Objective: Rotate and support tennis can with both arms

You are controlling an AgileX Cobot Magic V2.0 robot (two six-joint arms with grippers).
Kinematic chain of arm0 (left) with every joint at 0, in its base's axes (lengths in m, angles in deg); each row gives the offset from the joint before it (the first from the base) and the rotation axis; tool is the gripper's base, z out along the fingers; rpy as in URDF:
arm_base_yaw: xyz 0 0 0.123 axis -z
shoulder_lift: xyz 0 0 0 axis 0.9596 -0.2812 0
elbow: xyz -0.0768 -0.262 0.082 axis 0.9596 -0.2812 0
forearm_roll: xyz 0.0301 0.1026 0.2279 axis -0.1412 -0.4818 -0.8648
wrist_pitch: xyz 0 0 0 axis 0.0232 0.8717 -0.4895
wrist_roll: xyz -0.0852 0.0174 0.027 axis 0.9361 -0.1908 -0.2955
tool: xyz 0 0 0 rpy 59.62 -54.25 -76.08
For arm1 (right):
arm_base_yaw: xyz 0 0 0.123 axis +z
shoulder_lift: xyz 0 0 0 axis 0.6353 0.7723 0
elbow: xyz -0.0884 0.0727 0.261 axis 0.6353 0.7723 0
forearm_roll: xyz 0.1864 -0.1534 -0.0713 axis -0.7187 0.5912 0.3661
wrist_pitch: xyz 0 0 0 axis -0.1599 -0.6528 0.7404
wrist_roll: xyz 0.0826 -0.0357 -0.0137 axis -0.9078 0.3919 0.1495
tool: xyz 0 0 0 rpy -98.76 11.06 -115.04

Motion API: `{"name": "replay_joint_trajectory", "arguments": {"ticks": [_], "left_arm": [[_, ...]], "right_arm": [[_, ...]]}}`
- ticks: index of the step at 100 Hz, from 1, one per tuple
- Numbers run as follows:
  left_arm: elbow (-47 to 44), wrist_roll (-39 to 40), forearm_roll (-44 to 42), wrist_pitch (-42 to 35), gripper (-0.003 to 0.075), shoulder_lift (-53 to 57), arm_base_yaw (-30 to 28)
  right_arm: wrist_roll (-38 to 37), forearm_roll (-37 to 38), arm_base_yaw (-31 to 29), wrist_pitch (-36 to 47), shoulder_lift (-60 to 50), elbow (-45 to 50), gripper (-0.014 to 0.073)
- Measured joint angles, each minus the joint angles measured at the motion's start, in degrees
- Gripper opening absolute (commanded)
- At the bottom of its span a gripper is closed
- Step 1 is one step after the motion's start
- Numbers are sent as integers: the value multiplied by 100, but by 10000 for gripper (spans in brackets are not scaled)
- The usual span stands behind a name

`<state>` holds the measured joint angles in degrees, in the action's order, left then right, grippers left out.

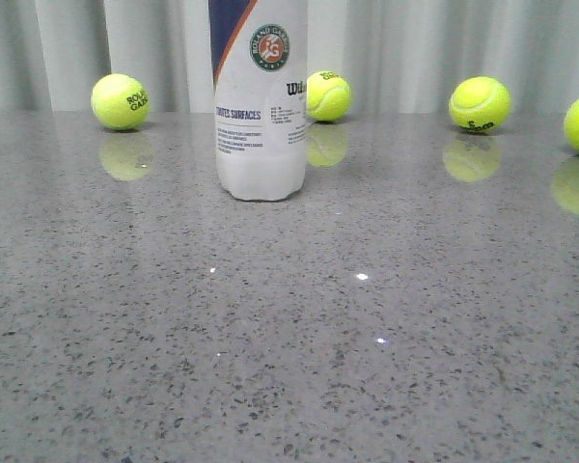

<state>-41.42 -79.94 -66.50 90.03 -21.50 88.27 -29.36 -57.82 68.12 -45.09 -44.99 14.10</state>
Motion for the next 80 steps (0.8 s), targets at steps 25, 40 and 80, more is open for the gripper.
{"name": "replay_joint_trajectory", "arguments": {"ticks": [25,40,80], "left_arm": [[-939,1073,-890,-28,-19,1219,-827],[-1549,1336,-971,-243,-19,1902,-1024],[-2247,1604,-983,-779,-19,3070,-1060]], "right_arm": [[0,0,0,0,0,0,-62],[0,0,0,0,0,0,-62],[0,2,0,-3,0,0,-62]]}}
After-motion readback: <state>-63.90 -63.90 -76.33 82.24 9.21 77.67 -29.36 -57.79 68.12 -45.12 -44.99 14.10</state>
